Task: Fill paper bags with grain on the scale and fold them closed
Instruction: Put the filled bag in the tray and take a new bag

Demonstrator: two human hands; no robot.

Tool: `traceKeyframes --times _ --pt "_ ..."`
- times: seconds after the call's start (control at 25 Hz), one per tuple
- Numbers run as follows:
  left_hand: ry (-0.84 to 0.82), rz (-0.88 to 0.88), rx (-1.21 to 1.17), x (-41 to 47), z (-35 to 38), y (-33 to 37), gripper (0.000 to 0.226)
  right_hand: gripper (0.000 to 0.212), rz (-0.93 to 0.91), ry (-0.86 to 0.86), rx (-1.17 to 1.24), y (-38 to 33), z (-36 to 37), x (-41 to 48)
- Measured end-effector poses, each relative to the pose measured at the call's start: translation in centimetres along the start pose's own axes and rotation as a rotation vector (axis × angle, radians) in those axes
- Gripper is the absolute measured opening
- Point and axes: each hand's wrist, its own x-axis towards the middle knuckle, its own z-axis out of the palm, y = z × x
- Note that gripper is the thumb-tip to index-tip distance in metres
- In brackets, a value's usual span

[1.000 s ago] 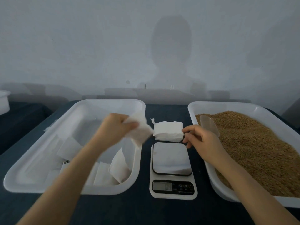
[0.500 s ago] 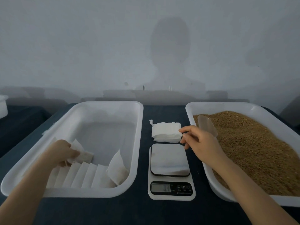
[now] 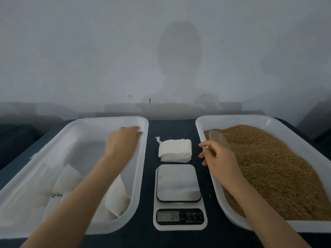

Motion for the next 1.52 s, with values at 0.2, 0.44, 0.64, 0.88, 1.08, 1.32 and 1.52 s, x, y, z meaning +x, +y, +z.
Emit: traceKeyframes --times 0.2,0.44,0.64,0.88,1.08,1.32,1.52 --pt "-0.42 0.324 0.12 2.3 6.5 9.8 0.033 0.019 0.018 -0.011 0.024 0.4 0.3 0.1" --pt "-0.512 0.321 0.234 3.3 9.7 9.4 0.033 0.02 -0.01 -0.021 0.023 0.7 0.6 0.1" --pt "-0.351 0.321 0.179 3.1 9.8 9.8 0.026 0.02 -0.015 -0.043 0.001 0.6 0.8 0.2" --pt "-0.243 0.129 -0.002 2.8 6.9 9.5 0.017 0.02 0.0 -0.041 0.01 0.6 0.7 0.1" --pt "-0.264 -0.152 -0.747 1.8 2.5 7.5 0.017 0.019 -0.075 -0.011 -0.018 -0.1 0.4 -0.2" --pt "-0.689 -0.288 -1.303 -3.9 -0.3 5.3 0.015 0.031 -0.386 -0.283 -0.02 -1.2 1.1 -1.2" --pt "-0.712 -0.247 -1.347 -4.9 1.0 4.8 0.017 0.008 -0.46 -0.208 -0.032 -1.0 1.4 -1.3"
